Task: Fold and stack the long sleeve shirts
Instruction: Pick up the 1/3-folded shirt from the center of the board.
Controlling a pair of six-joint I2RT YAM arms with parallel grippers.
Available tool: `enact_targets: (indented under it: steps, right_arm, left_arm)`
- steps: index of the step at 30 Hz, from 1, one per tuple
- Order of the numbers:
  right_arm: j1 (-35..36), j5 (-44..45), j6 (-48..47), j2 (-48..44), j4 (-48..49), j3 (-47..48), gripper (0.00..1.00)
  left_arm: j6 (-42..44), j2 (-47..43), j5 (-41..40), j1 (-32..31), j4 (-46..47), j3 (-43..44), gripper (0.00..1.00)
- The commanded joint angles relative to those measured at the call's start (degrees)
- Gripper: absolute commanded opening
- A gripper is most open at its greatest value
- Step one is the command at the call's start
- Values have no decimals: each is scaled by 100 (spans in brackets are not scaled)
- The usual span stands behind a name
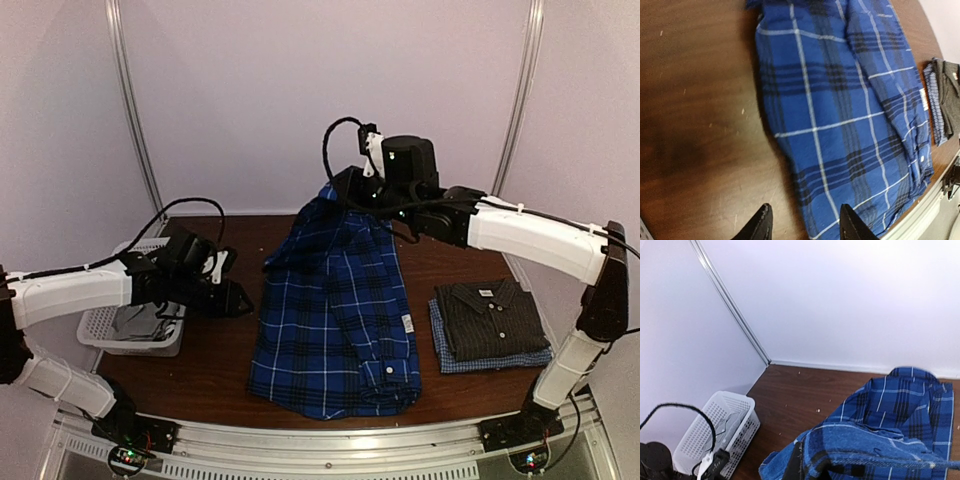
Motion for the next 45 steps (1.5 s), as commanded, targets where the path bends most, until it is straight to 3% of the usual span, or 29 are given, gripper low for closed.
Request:
enact_targets:
  steps: [1, 8, 14, 22, 30, 34, 41, 45]
  right_arm:
    - [-216, 14, -966, 392, -623, 1124, 0]
    - [-466, -271, -1330, 804, -665, 2000, 0]
    - [-596, -375, -1427, 975, -727, 2397, 0]
    - [-641, -446, -1523, 1179, -967, 2734, 0]
    - [-648, -485, -1523, 1140, -1020, 2719, 0]
    - [-642, -540, -1493, 1135, -1034, 2713, 0]
    - [-643, -584, -1453, 1127, -1099, 2690, 0]
    - [-642, -570, -1452, 1024, -1127, 2514, 0]
  left_arm:
    - [-359, -281, -115, -47, -161, -569, 47]
    - [-880, -368, 263, -710, 203, -1370, 46]
    - [-1247, -241, 328, -1286, 339, -1552, 42]
    - [-1592, -360, 475, -1551, 495, -1736, 39]
    - [-1946, -1048, 663, -1755, 964, -2095, 42]
    - [-2038, -1479, 576, -1756, 1167, -2287, 48]
    - [-1964, -697, 439, -1887, 1186, -2236, 44]
    - [-1999, -309, 341, -2037, 1149, -2108, 35]
